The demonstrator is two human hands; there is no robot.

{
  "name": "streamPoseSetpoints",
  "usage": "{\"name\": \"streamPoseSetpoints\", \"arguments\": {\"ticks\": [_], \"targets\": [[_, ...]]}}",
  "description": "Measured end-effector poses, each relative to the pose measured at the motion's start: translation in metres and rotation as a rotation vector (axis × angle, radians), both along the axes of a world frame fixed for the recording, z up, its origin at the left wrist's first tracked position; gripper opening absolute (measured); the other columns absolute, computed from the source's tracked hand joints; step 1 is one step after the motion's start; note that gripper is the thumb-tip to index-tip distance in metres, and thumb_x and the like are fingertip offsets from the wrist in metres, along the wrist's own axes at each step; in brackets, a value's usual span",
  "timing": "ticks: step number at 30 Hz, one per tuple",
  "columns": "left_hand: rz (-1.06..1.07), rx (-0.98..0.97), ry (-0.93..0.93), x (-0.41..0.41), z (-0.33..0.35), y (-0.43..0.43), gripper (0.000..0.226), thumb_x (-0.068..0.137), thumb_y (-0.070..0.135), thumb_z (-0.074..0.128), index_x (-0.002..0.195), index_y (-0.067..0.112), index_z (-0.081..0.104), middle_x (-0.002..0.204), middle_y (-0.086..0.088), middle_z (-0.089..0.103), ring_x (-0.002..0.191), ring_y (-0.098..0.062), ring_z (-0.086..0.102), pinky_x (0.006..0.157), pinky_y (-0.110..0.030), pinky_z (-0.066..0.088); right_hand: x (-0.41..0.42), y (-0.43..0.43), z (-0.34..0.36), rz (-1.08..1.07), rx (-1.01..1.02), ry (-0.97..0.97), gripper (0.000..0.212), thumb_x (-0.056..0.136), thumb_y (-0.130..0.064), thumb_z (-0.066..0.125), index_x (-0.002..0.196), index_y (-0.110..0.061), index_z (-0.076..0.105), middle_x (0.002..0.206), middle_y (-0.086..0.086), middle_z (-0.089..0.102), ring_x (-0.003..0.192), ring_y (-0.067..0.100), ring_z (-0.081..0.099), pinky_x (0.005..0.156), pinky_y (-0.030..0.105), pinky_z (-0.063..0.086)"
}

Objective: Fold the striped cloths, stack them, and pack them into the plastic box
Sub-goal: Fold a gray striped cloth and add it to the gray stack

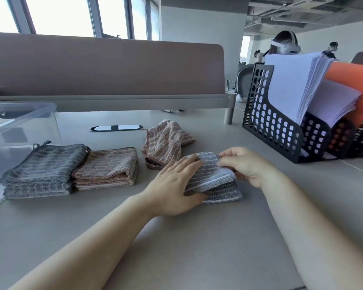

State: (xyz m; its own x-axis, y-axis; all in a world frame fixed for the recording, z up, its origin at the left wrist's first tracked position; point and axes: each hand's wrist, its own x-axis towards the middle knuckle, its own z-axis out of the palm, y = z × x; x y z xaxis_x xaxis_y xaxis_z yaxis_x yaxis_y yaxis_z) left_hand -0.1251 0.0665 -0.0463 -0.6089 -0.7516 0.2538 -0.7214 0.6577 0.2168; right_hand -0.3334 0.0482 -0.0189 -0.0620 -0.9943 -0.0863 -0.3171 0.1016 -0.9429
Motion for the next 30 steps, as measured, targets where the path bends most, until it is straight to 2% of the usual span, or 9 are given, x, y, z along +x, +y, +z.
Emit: {"name": "streamPoseSetpoints", "arguments": {"ticks": [4,7,12,14,16,20,24,27,30], "targets": [[0.017,0.101,-0.068,-0.005,-0.003,-0.004,0.077,0.082,0.056,0.036,0.150,0.039,0.004,0.160,0.011,-0.008,0.146,-0.007,-0.012,0.118,-0.031,-0.008,-0.003,-0.001,0.000,0.005,0.062,0.088,0.018,0.078,-0.008,0.058,0.095,-0.013,0.059,0.080,0.009,0.059,0.068,0.022,0.051,0.057,0.030,0.042],[0.013,0.094,-0.100,-0.009,-0.005,-0.002,0.074,0.085,0.054,0.036,0.150,0.039,0.004,0.160,0.011,-0.007,0.146,-0.009,-0.013,0.119,-0.032,-0.008,-0.002,-0.004,-0.005,-0.010,0.052,0.232,0.025,0.076,-0.012,0.057,0.101,-0.015,0.059,0.086,0.007,0.059,0.078,0.022,0.050,0.069,0.033,0.040],[0.006,0.078,-0.086,-0.021,-0.007,0.003,0.069,0.094,0.049,0.042,0.151,0.035,0.005,0.161,0.006,-0.003,0.147,-0.014,-0.011,0.120,-0.034,-0.005,-0.004,-0.006,-0.009,-0.006,0.110,0.265,0.029,0.079,-0.011,0.047,0.107,-0.010,0.054,0.110,0.016,0.058,0.106,0.032,0.053,0.091,0.041,0.042],[-0.001,0.066,-0.093,-0.025,-0.007,0.004,0.067,0.094,0.049,0.040,0.151,0.036,0.007,0.161,0.006,-0.003,0.147,-0.015,-0.011,0.120,-0.035,-0.005,-0.006,-0.005,-0.008,-0.004,0.133,0.185,0.037,0.077,-0.005,0.044,0.112,0.000,0.051,0.109,0.017,0.055,0.101,0.030,0.052,0.088,0.042,0.041],[-0.003,0.065,-0.125,-0.024,-0.009,0.003,0.065,0.094,0.050,0.040,0.150,0.038,0.009,0.161,0.006,-0.002,0.147,-0.016,-0.011,0.120,-0.038,-0.005,-0.007,-0.005,-0.008,0.010,0.136,0.200,0.041,0.073,-0.007,0.046,0.114,-0.002,0.052,0.108,0.015,0.055,0.099,0.028,0.052,0.087,0.040,0.042],[0.010,0.082,-0.170,-0.025,-0.010,0.002,0.061,0.094,0.052,0.037,0.149,0.040,0.014,0.161,0.007,-0.001,0.147,-0.015,-0.011,0.120,-0.042,-0.004,-0.007,-0.002,-0.007,0.003,0.078,0.518,0.038,0.082,-0.019,0.054,0.119,-0.017,0.046,0.114,0.006,0.054,0.105,0.023,0.053,0.087,0.034,0.043],[0.012,0.120,-0.241,-0.028,-0.009,0.003,0.065,0.091,0.064,0.030,0.149,0.043,0.008,0.161,0.007,-0.004,0.146,-0.016,-0.014,0.119,-0.045,-0.006,-0.010,0.000,-0.004,-0.070,0.031,0.629,0.046,0.079,-0.031,0.062,0.121,-0.018,0.046,0.113,0.002,0.052,0.103,0.019,0.049,0.084,0.030,0.041],[0.032,0.096,-0.270,-0.031,-0.006,0.005,0.071,0.086,0.073,0.027,0.148,0.044,0.008,0.160,0.007,0.002,0.147,-0.018,-0.011,0.118,-0.047,-0.008,-0.003,0.003,-0.002,-0.032,0.032,0.748,0.054,0.078,-0.028,0.065,0.126,-0.012,0.047,0.119,0.007,0.057,0.103,0.022,0.054,0.086,0.031,0.046],[0.043,-0.023,-0.244,-0.032,-0.004,0.007,0.079,0.080,0.079,0.028,0.147,0.039,0.021,0.158,0.004,0.014,0.147,-0.020,-0.002,0.118,-0.045,-0.008,0.003,0.003,-0.004,-0.039,-0.019,0.643,0.045,0.078,-0.017,0.065,0.120,-0.005,0.054,0.118,0.017,0.060,0.105,0.028,0.059,0.092,0.039,0.049]]}}
